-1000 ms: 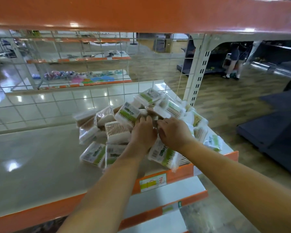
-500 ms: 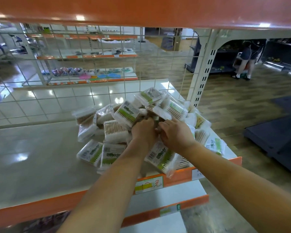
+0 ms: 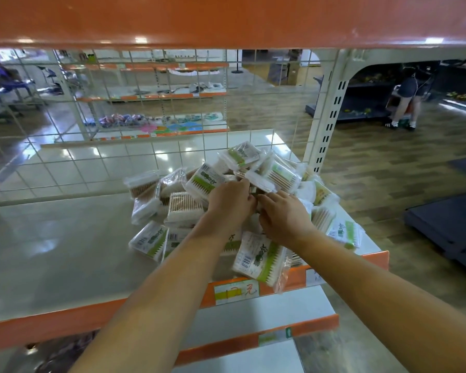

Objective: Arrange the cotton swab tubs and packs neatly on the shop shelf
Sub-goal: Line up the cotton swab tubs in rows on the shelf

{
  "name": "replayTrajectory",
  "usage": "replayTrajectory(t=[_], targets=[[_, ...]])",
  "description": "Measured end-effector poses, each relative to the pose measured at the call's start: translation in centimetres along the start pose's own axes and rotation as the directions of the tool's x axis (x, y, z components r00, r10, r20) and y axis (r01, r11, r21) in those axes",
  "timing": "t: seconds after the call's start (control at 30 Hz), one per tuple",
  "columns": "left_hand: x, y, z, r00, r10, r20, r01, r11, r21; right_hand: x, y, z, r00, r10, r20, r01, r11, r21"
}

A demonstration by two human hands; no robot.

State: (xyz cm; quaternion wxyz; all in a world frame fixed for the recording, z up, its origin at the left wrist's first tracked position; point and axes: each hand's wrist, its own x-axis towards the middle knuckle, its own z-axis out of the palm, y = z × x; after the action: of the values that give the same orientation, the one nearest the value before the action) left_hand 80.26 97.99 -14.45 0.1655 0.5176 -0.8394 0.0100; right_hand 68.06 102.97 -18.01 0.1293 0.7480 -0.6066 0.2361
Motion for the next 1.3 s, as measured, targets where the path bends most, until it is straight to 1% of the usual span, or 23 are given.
replayTrajectory(t=[0.07, 0.13, 0.2, 0.27, 0.33, 0.4, 0.5, 0.63, 0.8, 0.97, 1.17, 1.3], targets=[[-0.1, -0.1, -0.2, 1.000, 0.022, -0.009, -0.022, 1.000, -0.005, -0.1, -0.1, 0.1, 1.000, 0.003, -0.009, -0.003, 1.000, -0.006], [-0.2, -0.3, -0.3, 0.999, 0.042, -0.011, -0.042, 0.999, 0.000, -0.3, -0.4, -0.1, 0.998, -0.008, -0.058, 0.009, 1.000, 0.013], [-0.4, -0.4, -0.1, 0.999, 0.054, 0.002, -0.054, 0.998, 0.018, -0.6, -0.8, -0.4, 0.991, -0.043, -0.126, 0.055, 0.994, 0.093], [-0.7, -0.7, 0.3, 0.998, 0.056, 0.018, -0.056, 0.998, 0.009, -1.2, -1.4, -0.7, 0.981, -0.102, -0.163, 0.126, 0.981, 0.149], [-0.8, -0.9, 0.5, 0.998, 0.054, 0.025, -0.053, 0.998, -0.023, -1.7, -1.9, -0.7, 0.973, -0.138, -0.184, 0.165, 0.976, 0.143], [-0.8, -1.3, 0.7, 0.999, 0.046, 0.025, -0.044, 0.997, -0.059, -2.0, -2.1, -0.3, 0.969, -0.152, -0.197, 0.174, 0.979, 0.102], [-0.7, -1.9, 0.6, 0.997, 0.054, 0.059, -0.050, 0.996, -0.068, -2.5, -2.4, 0.4, 0.971, -0.163, -0.175, 0.172, 0.984, 0.038], [-0.5, -2.7, -0.1, 0.992, 0.036, 0.124, -0.022, 0.993, -0.116, -2.5, -2.5, 0.9, 0.983, -0.135, -0.124, 0.141, 0.989, 0.037], [-0.5, -3.6, -1.9, 0.978, 0.053, 0.204, 0.012, 0.952, -0.307, -1.3, -2.9, 1.2, 0.991, -0.089, -0.104, 0.090, 0.996, 0.001], [-0.4, -4.7, -2.8, 0.971, 0.061, 0.232, 0.041, 0.911, -0.411, -0.6, -3.0, 1.7, 0.992, -0.075, -0.101, 0.071, 0.997, -0.039], [0.0, -5.4, -4.1, 0.967, 0.017, 0.255, 0.096, 0.900, -0.426, 0.4, -3.4, 2.0, 0.996, -0.046, -0.074, 0.046, 0.999, -0.003], [0.1, -5.3, -5.1, 0.960, -0.008, 0.279, 0.124, 0.908, -0.400, 0.3, -3.6, 1.4, 0.998, -0.047, -0.052, 0.049, 0.998, 0.029]])
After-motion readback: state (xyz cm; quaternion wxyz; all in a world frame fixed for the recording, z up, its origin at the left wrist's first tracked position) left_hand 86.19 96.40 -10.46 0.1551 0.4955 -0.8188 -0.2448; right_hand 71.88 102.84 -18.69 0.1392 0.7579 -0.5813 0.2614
